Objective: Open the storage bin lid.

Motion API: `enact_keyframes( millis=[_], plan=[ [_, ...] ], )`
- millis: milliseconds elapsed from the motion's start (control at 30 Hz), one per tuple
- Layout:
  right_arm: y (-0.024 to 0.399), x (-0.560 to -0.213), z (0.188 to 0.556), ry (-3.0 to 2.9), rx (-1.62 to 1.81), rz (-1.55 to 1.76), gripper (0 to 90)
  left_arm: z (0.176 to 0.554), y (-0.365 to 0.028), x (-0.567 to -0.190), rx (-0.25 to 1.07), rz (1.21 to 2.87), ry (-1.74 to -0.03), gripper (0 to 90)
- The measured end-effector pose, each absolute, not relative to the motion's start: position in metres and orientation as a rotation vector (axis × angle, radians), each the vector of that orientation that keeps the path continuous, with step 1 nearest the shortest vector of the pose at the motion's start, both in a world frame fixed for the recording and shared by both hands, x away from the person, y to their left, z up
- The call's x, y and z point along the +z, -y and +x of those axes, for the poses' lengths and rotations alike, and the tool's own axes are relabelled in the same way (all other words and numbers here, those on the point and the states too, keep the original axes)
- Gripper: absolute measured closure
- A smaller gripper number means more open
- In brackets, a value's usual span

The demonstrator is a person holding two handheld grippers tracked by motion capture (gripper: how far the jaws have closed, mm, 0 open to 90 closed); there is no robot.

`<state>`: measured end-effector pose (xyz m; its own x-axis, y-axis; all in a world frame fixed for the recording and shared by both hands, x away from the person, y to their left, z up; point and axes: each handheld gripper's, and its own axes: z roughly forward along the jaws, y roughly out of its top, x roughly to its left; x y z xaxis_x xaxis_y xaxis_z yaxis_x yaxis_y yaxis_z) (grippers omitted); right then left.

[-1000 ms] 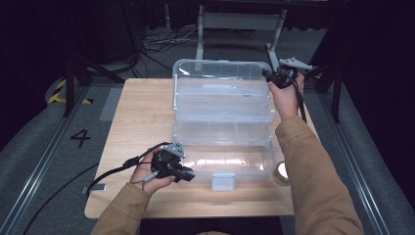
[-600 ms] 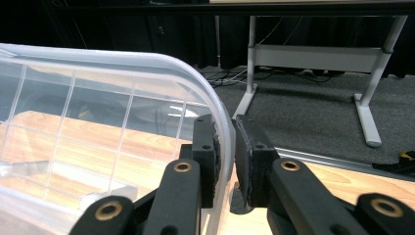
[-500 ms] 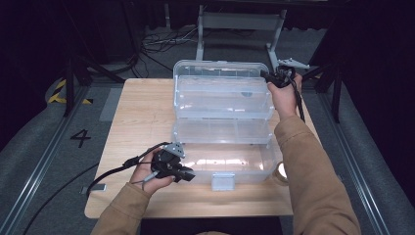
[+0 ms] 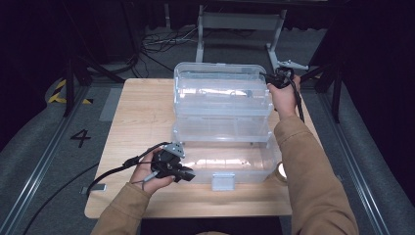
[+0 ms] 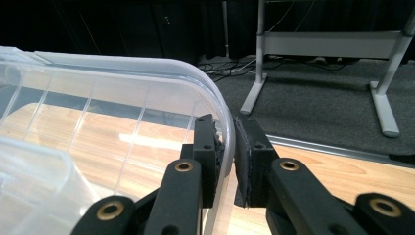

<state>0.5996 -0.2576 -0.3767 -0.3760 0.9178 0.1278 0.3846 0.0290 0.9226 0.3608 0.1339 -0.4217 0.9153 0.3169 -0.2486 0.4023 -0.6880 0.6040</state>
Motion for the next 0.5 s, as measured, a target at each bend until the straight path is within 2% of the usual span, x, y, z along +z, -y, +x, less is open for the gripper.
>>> enact_keyframes(
  millis=[67,500],
  plan=[
    [0.258,-0.379,0.601,-1.798,1.341,1.328,82.9,0.361,-0.134,-0.422,-0.161,2.383,-0.509,76.0],
    [0.262,-0.390,0.610,-1.838,1.354,1.396,82.6,0.361,-0.134,-0.422,-0.160,2.379,-0.508,76.0]
  ],
)
